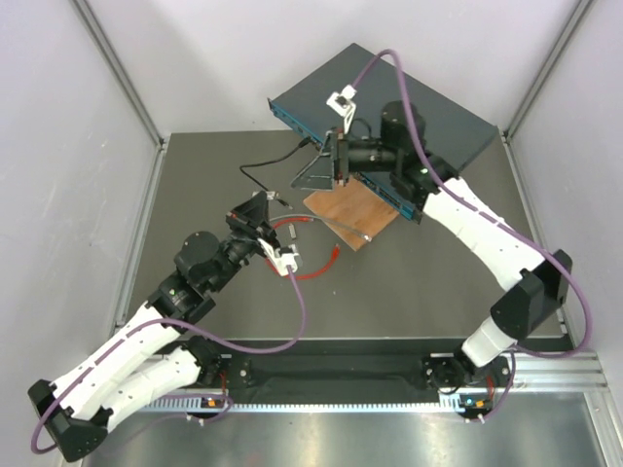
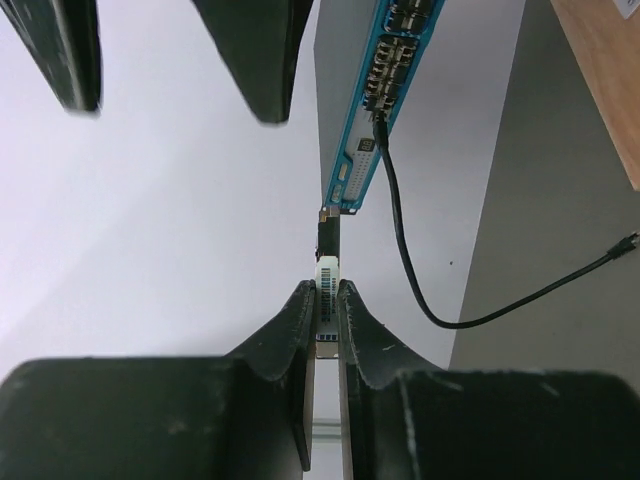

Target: Insert the plug into the switch port

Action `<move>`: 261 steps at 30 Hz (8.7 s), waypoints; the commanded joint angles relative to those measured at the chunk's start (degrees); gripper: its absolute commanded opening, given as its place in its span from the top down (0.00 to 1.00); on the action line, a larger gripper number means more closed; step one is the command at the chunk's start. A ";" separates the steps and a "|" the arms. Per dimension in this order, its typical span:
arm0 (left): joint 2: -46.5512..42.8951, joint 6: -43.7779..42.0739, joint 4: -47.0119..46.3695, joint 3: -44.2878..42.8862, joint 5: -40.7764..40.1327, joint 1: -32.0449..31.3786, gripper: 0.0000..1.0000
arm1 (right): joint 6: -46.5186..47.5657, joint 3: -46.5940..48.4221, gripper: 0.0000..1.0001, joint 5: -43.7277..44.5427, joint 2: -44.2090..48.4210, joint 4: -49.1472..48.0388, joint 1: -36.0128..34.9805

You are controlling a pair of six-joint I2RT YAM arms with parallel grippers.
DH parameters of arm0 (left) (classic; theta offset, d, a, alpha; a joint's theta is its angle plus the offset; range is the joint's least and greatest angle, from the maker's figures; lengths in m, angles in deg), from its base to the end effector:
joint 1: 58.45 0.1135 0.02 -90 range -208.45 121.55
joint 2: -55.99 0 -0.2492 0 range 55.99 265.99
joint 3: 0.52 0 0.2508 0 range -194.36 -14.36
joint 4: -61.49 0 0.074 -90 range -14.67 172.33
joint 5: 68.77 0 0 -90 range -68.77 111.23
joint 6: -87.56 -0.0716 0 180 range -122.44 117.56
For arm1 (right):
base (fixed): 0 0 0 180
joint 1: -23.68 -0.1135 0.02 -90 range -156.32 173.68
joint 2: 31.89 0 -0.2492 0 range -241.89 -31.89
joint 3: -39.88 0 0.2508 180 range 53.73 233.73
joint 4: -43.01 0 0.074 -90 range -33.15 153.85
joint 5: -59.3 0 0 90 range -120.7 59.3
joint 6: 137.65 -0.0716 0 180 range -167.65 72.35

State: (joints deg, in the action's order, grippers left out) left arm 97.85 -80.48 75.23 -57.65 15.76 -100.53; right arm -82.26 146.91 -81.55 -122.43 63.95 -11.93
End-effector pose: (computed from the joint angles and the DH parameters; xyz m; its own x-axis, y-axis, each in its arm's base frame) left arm 0.1690 -0.1434 0.3497 0.5876 0.7816 -0.2096 0.1042 0.1838 0.9774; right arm 0.2780 0.2674 0.4246 -0.6177 -0.0013 -0.7864 -0.7841 0.0776 0.6158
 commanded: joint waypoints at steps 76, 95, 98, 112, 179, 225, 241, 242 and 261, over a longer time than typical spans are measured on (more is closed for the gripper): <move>5.76 24.95 31.57 -17.53 24.11 -2.04 0.48 | 8.95 -16.19 1.00 -13.14 10.83 7.32 -0.15; 9.29 24.34 26.20 -17.09 22.00 -4.49 0.65 | 7.36 -16.19 1.00 -12.87 9.33 6.00 -1.12; 9.55 24.60 25.24 -16.92 21.04 -4.76 0.72 | 7.45 -15.93 1.00 -12.69 9.24 6.09 -1.04; 9.81 43.65 27.96 -16.47 16.38 -5.20 1.00 | 17.65 -7.32 0.25 -3.03 11.35 15.85 2.21; 44.18 87.79 20.93 -40.82 5.12 -5.29 1.00 | -23.48 -46.34 1.00 -4.70 25.85 -27.22 47.04; 51.56 85.34 21.37 -49.34 -4.37 -5.64 1.00 | -23.84 -46.16 1.00 -5.40 26.21 -26.60 46.16; 54.99 80.33 21.37 -55.85 -8.14 -8.98 1.00 | -21.29 -45.73 1.00 -5.05 26.12 -23.27 45.02; 55.34 79.98 21.28 -56.11 -8.23 -8.98 1.00 | -21.29 -45.73 1.00 -5.05 26.29 -23.09 45.11; 59.38 79.09 19.35 -61.92 -9.11 -9.33 1.00 | -21.02 -45.90 1.00 -5.40 26.65 -22.47 44.67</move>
State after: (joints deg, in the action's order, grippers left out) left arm 154.90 -0.94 113.08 -115.72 6.67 -109.87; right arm -109.15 100.12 -84.88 -96.88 43.66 36.26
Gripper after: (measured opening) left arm 0.229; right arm 0.532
